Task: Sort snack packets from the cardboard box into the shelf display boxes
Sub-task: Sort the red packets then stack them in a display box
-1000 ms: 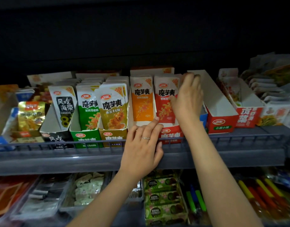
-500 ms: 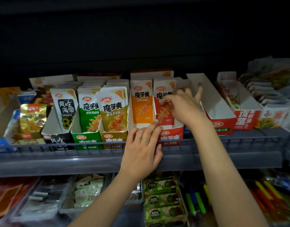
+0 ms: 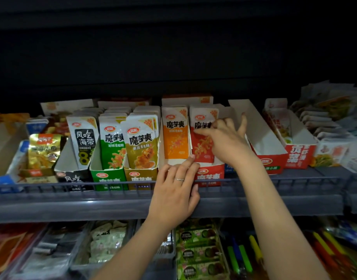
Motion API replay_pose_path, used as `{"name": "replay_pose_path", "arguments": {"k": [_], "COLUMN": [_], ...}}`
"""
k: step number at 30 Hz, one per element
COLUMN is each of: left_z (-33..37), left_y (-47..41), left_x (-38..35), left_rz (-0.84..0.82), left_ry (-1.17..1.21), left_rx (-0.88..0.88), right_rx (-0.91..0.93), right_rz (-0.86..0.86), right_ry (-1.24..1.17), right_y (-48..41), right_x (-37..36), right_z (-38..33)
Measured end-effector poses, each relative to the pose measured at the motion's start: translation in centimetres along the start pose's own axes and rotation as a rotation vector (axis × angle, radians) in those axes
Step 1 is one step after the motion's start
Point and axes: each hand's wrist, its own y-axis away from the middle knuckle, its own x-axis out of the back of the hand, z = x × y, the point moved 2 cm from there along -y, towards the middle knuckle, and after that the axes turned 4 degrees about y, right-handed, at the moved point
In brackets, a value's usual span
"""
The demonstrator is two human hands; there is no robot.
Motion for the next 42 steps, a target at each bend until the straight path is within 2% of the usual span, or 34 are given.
{"name": "replay_pose_path", "arguments": {"k": [8, 11, 14, 17, 20, 22, 24, 29, 32, 34, 39, 42], "left_z": [0.1, 0.3, -0.1, -0.1, 0.3, 0.2, 0.1, -1.5, -2.2, -2.5, -4.2, -5.1], "left_y": [0.0, 0.0, -0.3, -0.2, 2.1, 5.0, 8.8, 19.3, 24.3, 27.0, 32.9, 35.3], "left_x": [0.1, 0.6, 0.5, 1.4, 3.3, 4.8, 6.2, 8.6, 9.7, 10.4, 11.8, 12.7], "left_rz": [-0.025, -0.049, -0.097, -0.16, -0.166, -0.213, -0.339, -0.825, -1.053, -1.169, -1.319, -1.357], "left_ry": [-0.009, 0.0, -0.008, 0.022, 0.081, 0.084, 0.108, 0.243, 0.416, 0.456, 0.492, 0.467], "left_rx": [0.001, 0.005, 0.001, 0.017, 0.0, -0.01, 0.001, 0.116, 0.228, 0.242, 0.345, 0.449], "right_rx": [0.028, 0.028, 0.06, 0.064, 0.066, 0.13, 0.174, 0.41, 0.397, 0.389, 0.413, 0.35], "right_rz": [-0.042, 0.051, 0.225, 0.403, 0.427, 0.295, 0.121, -0.298, -0.564, -0.783, -1.162, -1.348], "right_ry": [-0.065, -0.071, -0.125, -0.328, -0.473, -0.501, -0.56, -0.358, -0.34, -0.35, -0.199, -0.273], "right_y": [0.8, 2.2, 3.9, 8.7, 13.7, 15.4, 16.2, 20.1, 23.8, 26.7, 34.5, 38.6], "right_x": [0.1, 1.9, 4.0, 4.1, 1.7, -0.1, -1.6, -7.1, -12.0, -15.1, -21.4, -24.3], "right_z": [0.0, 0.1, -0.5, -2.6, -4.7, -6.1, -7.6, -13.2, -15.9, -17.6, -20.3, -22.1]}}
